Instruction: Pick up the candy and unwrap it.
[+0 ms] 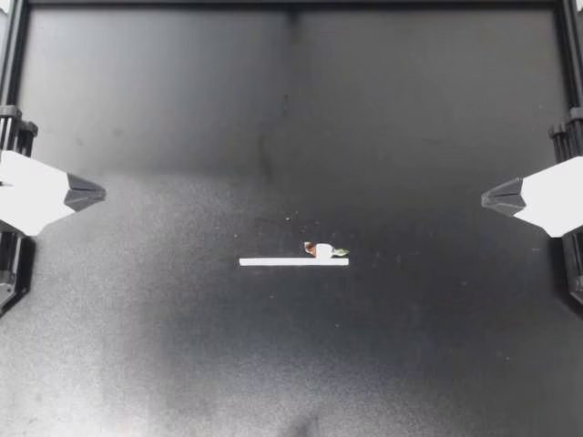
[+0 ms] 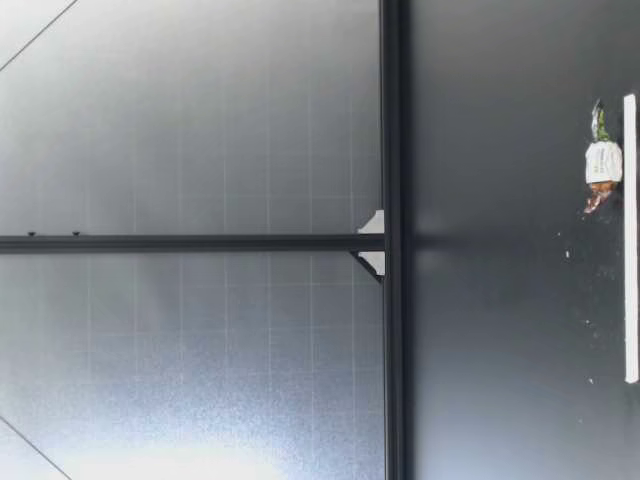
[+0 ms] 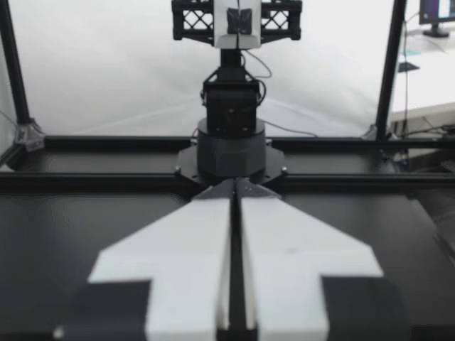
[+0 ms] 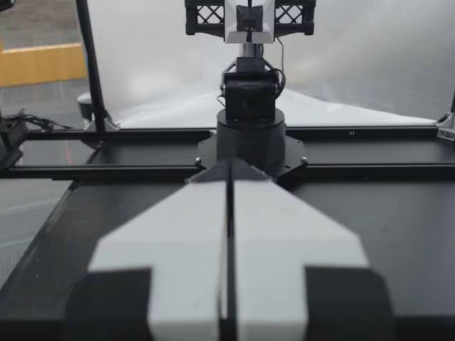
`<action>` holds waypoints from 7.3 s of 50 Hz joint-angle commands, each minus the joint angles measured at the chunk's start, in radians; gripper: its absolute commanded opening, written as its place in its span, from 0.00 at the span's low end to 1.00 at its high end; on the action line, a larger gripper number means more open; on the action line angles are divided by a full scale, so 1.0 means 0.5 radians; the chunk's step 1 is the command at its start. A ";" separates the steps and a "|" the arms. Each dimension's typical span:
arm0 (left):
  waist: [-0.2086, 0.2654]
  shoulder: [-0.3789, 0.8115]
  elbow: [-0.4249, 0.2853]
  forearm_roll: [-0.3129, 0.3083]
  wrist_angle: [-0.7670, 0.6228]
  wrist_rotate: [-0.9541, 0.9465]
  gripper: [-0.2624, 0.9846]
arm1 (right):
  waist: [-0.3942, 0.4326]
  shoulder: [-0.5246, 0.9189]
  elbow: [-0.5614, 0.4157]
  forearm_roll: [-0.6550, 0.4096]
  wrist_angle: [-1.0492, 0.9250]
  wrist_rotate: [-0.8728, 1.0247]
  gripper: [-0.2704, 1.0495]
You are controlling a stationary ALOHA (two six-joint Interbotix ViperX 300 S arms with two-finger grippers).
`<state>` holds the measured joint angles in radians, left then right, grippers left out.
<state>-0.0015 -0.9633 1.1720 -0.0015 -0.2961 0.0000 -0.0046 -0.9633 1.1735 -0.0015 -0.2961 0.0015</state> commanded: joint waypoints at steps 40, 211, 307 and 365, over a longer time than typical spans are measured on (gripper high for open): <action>-0.021 0.282 0.104 0.006 -0.307 0.025 0.11 | -0.120 1.549 -0.607 -0.003 0.611 -0.003 0.21; -0.025 1.485 -0.368 0.209 -0.911 0.003 0.08 | 0.021 1.611 -1.077 -0.003 0.687 0.015 0.09; -0.025 1.522 -0.396 0.046 -0.896 -0.098 0.08 | 0.018 1.479 -0.893 -0.028 0.365 0.138 0.08; -0.028 1.506 -0.383 -0.043 -0.828 -0.310 0.08 | -0.061 1.433 -0.727 -0.009 -0.089 0.196 0.66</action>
<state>-0.0153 -0.1902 0.9910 -0.0276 -0.7072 -0.1565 -0.0184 -0.2148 0.8115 -0.0092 -0.2899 0.1028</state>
